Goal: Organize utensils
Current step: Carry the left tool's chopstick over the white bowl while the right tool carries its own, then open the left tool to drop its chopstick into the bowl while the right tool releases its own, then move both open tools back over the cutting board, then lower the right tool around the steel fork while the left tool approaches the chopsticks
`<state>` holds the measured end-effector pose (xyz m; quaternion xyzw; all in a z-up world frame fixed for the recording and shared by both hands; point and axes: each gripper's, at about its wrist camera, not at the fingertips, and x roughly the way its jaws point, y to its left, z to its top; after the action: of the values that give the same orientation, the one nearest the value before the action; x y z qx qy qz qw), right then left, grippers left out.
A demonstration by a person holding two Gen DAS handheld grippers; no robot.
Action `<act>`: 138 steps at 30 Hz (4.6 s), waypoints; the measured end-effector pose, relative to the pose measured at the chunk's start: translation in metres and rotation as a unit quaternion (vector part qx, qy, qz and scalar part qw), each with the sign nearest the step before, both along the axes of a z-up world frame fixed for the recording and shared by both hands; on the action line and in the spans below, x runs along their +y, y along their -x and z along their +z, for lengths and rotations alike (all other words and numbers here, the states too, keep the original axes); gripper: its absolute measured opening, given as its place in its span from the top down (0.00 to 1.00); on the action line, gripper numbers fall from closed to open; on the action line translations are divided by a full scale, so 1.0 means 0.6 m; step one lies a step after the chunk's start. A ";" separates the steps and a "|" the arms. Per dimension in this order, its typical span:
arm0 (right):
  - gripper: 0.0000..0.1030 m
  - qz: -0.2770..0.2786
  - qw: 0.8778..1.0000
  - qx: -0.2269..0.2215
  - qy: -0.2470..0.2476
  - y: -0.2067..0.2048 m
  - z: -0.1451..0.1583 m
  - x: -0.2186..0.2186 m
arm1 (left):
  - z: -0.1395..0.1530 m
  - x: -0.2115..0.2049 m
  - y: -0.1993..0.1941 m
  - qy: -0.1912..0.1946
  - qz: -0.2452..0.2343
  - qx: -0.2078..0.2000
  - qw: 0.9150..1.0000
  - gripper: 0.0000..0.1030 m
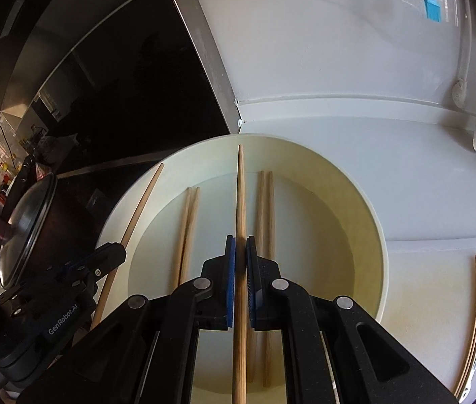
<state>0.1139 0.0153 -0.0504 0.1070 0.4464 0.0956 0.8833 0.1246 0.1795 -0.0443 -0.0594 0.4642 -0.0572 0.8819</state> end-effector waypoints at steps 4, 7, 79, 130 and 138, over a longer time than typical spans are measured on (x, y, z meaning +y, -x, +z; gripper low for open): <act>0.94 0.007 1.000 0.026 0.007 -0.026 -0.021 0.007 | -0.019 -0.002 -0.015 0.000 -0.004 0.016 1.000 0.93; 0.94 0.004 0.999 0.045 0.008 -0.040 -0.036 0.004 | -0.030 -0.001 -0.026 0.005 -0.004 0.027 1.000 0.93; 0.43 -0.042 0.998 0.039 0.038 0.130 -0.004 -0.036 | 0.023 0.016 0.081 0.001 -0.023 0.034 0.999 0.07; 0.41 -0.131 0.991 -0.037 0.014 0.358 -0.113 -0.504 | -0.057 -0.416 0.291 -0.005 -0.010 -0.016 1.000 0.07; 0.41 -0.130 0.990 -0.047 0.031 0.328 -0.146 -0.477 | -0.083 -0.408 0.284 -0.012 -0.012 -0.051 0.999 0.07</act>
<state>-0.0831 -0.2708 -0.1381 0.1322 0.3890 -0.0289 0.9112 -0.0458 -0.0652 -0.0939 -0.0404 0.4202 -0.0655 0.9042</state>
